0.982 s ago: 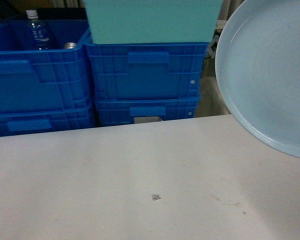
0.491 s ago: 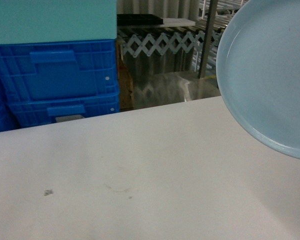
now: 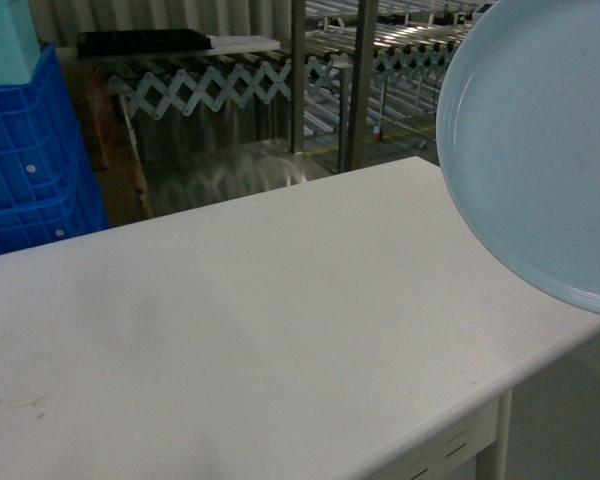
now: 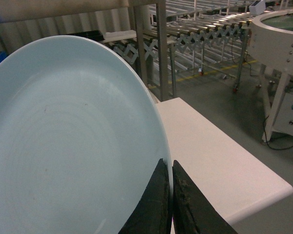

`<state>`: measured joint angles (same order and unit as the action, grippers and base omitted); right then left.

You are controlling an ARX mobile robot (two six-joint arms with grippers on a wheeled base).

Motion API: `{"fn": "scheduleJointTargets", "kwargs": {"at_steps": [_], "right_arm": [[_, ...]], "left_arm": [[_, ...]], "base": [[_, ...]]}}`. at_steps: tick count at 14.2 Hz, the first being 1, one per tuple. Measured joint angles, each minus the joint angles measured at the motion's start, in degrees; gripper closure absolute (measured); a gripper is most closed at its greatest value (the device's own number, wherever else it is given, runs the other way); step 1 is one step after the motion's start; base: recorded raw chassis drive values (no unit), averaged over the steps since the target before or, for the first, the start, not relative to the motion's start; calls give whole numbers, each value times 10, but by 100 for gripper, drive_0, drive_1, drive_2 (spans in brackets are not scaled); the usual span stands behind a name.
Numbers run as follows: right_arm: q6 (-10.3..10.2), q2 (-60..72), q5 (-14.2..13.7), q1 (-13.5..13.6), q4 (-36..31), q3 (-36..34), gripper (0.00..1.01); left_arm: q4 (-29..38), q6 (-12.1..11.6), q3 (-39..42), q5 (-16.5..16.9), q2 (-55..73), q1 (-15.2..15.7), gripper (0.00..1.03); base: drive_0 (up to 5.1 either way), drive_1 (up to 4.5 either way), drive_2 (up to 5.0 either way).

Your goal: Place blue tray on left shelf second layer neatly

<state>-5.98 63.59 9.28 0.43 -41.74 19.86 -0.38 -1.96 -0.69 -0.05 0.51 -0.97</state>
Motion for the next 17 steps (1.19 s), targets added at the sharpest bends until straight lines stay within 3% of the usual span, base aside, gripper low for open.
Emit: {"fn": "scheduleJointTargets", "kwargs": {"at_steps": [17], "right_arm": [[0,0,2,3,-2,0,99]], "left_arm": [[-1,0,0,-1,0,0,5]], "base": [[187,-81,-563]]}}
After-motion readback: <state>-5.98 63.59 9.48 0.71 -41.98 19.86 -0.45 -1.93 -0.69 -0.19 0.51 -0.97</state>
